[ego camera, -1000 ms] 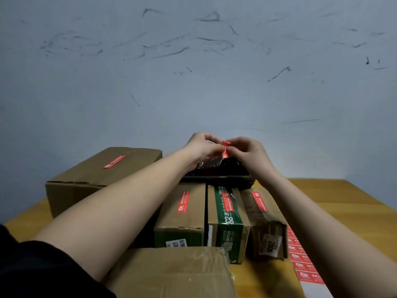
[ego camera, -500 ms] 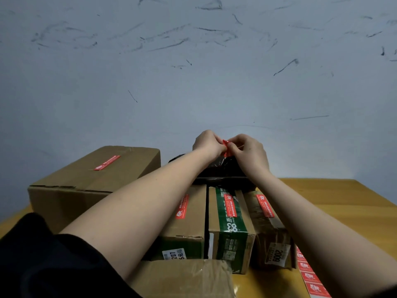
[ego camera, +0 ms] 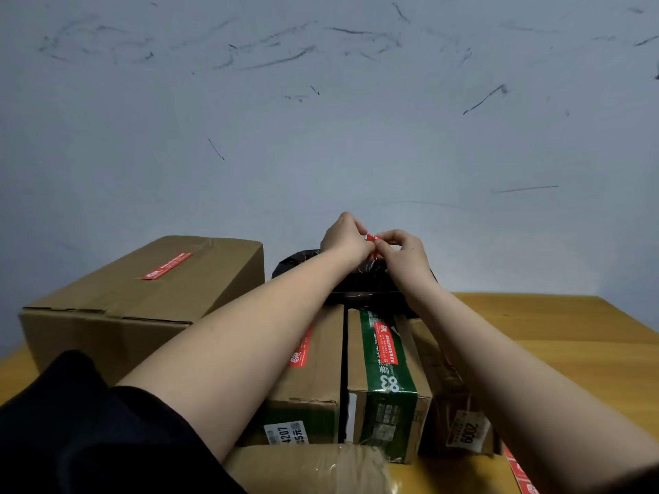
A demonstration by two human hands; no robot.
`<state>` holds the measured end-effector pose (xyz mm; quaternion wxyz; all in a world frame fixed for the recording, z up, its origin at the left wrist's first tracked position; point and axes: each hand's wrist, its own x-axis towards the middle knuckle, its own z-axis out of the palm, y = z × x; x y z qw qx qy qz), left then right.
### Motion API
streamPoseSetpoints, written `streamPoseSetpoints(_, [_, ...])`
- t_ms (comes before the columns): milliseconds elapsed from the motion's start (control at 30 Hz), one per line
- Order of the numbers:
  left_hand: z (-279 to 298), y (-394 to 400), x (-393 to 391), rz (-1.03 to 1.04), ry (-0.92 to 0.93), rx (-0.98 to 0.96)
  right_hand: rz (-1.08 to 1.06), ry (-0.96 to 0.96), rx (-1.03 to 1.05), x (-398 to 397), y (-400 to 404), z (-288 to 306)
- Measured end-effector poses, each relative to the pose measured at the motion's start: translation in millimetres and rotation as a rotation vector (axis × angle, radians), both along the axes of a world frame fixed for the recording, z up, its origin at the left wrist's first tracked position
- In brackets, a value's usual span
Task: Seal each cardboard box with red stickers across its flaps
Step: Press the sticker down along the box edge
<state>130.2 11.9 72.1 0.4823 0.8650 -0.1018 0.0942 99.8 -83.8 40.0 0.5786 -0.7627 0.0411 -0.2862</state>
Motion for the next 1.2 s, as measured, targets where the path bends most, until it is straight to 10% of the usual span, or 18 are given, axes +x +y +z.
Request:
streamPoseSetpoints(333, [-15.4, 4.2, 6.7, -0.137, 0.295, -0.346, 0.114, 0.120, 0.282, 10.6, -11.9, -9.5])
streamPoseSetpoints(567, [-24.3, 6.5, 8.8, -0.137, 0.295, -0.465, 0.033, 0.131, -0.182, 15.4, -19.3, -8.9])
streamPoseSetpoints(733, [-28.6, 8.5, 11.8, -0.113, 0.263, -0.417, 0.085, 0.175, -0.605, 20.3, -17.2, -11.5])
streamPoseSetpoints(1200, [-35.5, 16.8, 17.2, -0.054, 0.208, -0.025, 0.058, 0.261, -0.673, 15.8, -19.7, -15.3])
